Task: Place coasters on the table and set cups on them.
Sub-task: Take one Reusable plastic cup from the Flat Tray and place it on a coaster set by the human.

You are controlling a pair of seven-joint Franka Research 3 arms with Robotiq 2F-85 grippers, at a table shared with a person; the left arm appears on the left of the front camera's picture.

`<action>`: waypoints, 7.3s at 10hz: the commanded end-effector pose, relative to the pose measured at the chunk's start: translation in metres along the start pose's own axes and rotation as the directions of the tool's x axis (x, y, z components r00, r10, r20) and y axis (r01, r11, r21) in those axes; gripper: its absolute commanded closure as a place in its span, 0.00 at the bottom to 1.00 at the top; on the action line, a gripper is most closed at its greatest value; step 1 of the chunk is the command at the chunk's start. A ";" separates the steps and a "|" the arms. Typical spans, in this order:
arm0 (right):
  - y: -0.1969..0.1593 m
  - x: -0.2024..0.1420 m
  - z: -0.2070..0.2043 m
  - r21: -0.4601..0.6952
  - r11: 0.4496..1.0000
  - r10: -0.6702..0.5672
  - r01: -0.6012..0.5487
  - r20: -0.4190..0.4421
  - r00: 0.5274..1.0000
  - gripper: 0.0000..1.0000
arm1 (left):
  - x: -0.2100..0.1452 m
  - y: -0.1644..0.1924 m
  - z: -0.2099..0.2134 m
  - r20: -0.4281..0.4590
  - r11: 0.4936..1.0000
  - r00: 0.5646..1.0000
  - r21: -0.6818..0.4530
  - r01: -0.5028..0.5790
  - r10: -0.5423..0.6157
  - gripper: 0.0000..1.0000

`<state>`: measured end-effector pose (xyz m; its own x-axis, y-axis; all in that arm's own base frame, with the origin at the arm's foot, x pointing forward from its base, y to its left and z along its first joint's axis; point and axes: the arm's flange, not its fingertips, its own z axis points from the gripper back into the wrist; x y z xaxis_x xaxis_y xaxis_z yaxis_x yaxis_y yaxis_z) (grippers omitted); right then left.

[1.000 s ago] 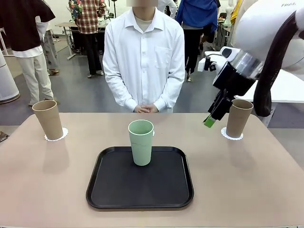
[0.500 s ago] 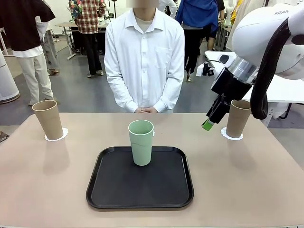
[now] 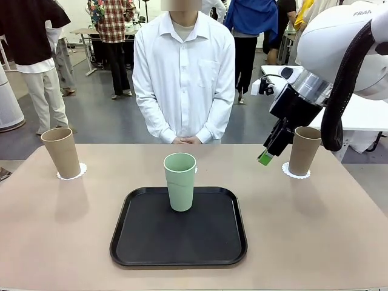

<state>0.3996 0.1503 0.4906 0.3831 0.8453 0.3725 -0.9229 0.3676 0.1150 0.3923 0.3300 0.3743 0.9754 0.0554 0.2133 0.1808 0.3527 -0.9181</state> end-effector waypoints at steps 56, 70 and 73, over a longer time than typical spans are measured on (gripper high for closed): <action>-0.030 0.042 -0.304 0.204 0.879 0.121 -0.431 0.778 0.616 0.00 | -0.002 -0.003 0.001 0.002 1.000 1.000 -0.006 0.005 -0.005 0.00; 0.023 0.095 -0.150 0.145 0.925 0.113 -0.351 0.777 0.619 1.00 | -0.002 -0.003 0.001 0.002 1.000 1.000 -0.006 0.005 -0.005 0.00; 0.036 0.107 -0.129 0.112 0.930 0.156 -0.350 0.742 0.652 1.00 | -0.002 -0.003 0.001 0.002 1.000 1.000 -0.006 0.005 -0.005 0.00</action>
<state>0.4141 0.3050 0.4301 0.0586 0.2706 0.9609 -0.9980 -0.0070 0.0629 0.3922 0.3301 0.3742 0.9754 0.0557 0.2131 0.1805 0.3525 -0.9182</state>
